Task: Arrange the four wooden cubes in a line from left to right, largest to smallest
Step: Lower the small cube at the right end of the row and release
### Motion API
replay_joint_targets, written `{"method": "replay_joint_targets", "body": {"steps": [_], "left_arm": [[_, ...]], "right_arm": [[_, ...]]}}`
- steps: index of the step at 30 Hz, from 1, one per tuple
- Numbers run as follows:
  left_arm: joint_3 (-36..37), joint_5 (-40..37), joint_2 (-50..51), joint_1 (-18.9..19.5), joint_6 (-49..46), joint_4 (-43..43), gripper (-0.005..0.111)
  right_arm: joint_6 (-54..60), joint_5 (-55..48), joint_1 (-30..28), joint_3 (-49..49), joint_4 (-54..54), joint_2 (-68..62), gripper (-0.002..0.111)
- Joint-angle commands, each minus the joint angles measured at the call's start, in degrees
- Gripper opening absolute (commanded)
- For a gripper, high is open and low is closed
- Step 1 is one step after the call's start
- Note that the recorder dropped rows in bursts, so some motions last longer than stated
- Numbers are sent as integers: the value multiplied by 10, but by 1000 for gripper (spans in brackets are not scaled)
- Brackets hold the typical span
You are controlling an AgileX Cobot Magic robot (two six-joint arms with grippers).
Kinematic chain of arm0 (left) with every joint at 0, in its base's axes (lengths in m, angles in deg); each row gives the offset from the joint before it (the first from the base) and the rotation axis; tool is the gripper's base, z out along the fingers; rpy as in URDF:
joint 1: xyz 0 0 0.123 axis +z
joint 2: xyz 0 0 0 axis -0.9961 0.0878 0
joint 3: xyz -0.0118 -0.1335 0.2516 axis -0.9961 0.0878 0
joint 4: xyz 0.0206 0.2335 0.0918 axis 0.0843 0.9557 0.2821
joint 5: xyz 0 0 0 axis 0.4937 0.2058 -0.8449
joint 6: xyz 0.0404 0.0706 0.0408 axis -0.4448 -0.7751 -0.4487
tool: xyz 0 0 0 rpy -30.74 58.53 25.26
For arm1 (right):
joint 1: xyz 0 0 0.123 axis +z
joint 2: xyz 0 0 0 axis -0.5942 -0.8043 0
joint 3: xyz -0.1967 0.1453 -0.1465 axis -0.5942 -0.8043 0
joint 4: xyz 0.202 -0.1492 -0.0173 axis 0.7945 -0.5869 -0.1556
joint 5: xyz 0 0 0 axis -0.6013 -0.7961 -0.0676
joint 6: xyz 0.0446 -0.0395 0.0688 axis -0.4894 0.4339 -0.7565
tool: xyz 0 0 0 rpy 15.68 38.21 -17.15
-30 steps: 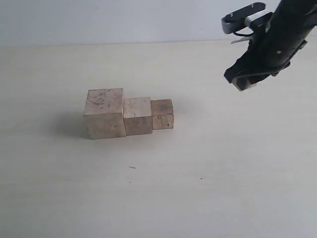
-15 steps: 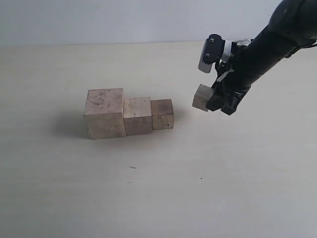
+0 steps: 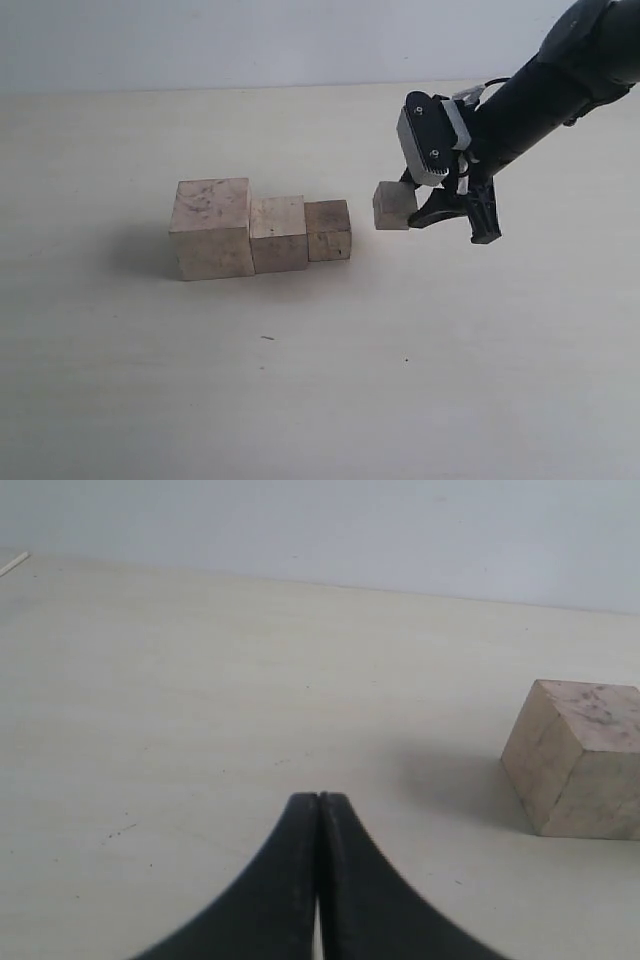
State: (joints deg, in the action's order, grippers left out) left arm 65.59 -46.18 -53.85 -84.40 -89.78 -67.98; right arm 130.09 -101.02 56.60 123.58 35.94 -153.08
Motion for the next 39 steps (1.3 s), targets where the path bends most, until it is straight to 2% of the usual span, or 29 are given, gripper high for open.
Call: {"method": "replay_joint_targets", "body": {"steps": [1, 4, 20, 25, 32, 35, 39], "left_arm": [[0, 5, -3, -3, 2, 0, 0], [0, 5, -3, -3, 2, 0, 0], [0, 5, -3, -3, 2, 0, 0], [0, 5, -3, -3, 2, 0, 0], [0, 5, -3, -3, 2, 0, 0], [0, 5, -3, -3, 2, 0, 0], [0, 5, -3, -3, 2, 0, 0]], "right_arm": [[42, -9, -2, 22, 31, -35, 0], [42, -20, -2, 30, 67, -48, 0], [42, -58, -2, 32, 94, -75, 2], [17, -56, -2, 32, 90, -75, 16], [16, -53, -2, 32, 91, -75, 45], [8, -52, -2, 32, 96, -75, 51], [2, -52, -2, 32, 96, -75, 53]]}}
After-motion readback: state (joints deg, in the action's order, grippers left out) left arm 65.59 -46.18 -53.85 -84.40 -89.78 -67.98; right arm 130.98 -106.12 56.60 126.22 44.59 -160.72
